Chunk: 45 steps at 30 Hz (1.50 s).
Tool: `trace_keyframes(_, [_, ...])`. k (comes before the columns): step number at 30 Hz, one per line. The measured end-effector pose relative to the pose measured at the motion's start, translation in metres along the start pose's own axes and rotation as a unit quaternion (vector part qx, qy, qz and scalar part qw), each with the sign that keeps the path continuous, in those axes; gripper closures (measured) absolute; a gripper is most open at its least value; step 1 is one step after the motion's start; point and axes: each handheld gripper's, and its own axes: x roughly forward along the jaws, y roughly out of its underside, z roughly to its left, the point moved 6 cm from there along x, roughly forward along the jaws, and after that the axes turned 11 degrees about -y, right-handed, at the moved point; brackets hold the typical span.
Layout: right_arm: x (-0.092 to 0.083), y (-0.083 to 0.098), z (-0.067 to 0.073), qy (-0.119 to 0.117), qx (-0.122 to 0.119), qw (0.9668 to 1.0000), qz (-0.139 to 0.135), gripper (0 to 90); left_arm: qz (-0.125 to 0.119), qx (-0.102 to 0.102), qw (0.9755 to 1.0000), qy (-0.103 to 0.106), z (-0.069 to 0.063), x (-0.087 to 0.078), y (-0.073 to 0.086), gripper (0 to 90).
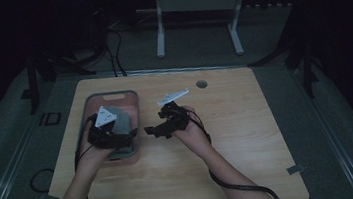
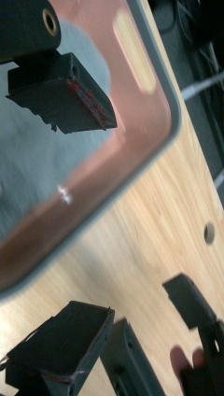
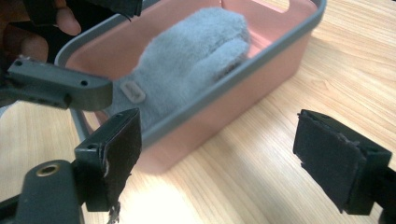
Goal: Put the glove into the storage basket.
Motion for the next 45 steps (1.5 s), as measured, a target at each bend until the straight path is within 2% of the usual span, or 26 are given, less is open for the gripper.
trace_keyframes(6, [-0.022,0.018,0.000,0.006,-0.013,0.9999,0.003,15.0,-0.010,0.005,0.9995,0.029,-0.028,0.001,-0.002,9.2])
trace_keyframes(12, [-0.047,0.039,-0.006,0.016,-0.005,0.9999,-0.003,15.0,-0.015,0.013,0.9975,0.068,-0.058,0.008,0.001,9.2])
trace_keyframes(15, [-0.055,0.051,-0.011,0.020,0.002,0.9998,-0.004,15.1,-0.013,0.019,0.9968,0.076,-0.070,0.011,0.003,9.2])
trace_keyframes(18, [-0.064,0.065,-0.014,0.024,-0.004,0.9997,0.002,15.0,-0.019,0.020,0.9959,0.086,-0.083,0.014,0.005,9.2])
trace_keyframes(21, [-0.073,0.077,-0.017,0.022,-0.005,0.9997,-0.004,15.1,-0.027,0.036,0.9948,0.091,-0.096,0.016,0.006,9.2])
trace_keyframes(25, [-0.083,0.092,-0.019,0.025,-0.010,0.9996,-0.007,15.0,-0.022,0.048,0.9928,0.108,-0.112,0.020,0.010,9.2])
trace_keyframes(28, [-0.089,0.106,-0.020,0.029,-0.020,0.9994,0.003,15.0,-0.020,0.052,0.9922,0.112,-0.121,0.024,0.015,9.2])
trace_keyframes(32, [-0.098,0.127,-0.024,0.032,-0.018,0.9993,0.008,14.6,-0.024,0.054,0.9913,0.117,-0.133,0.029,0.023,9.2])
trace_keyframes(35, [-0.105,0.142,-0.028,0.034,-0.009,0.9994,0.004,14.6,-0.030,0.047,0.9900,0.129,-0.140,0.032,0.029,9.2])
trace_keyframes(41, [-0.118,0.168,-0.036,0.038,0.005,0.9993,0.000,14.6,-0.014,0.062,0.9886,0.137,-0.153,0.041,0.045,9.2])
trace_keyframes(45, [-0.127,0.180,-0.040,0.046,-0.002,0.9989,-0.001,14.2,-0.007,0.071,0.9878,0.138,-0.158,0.047,0.053,9.2])
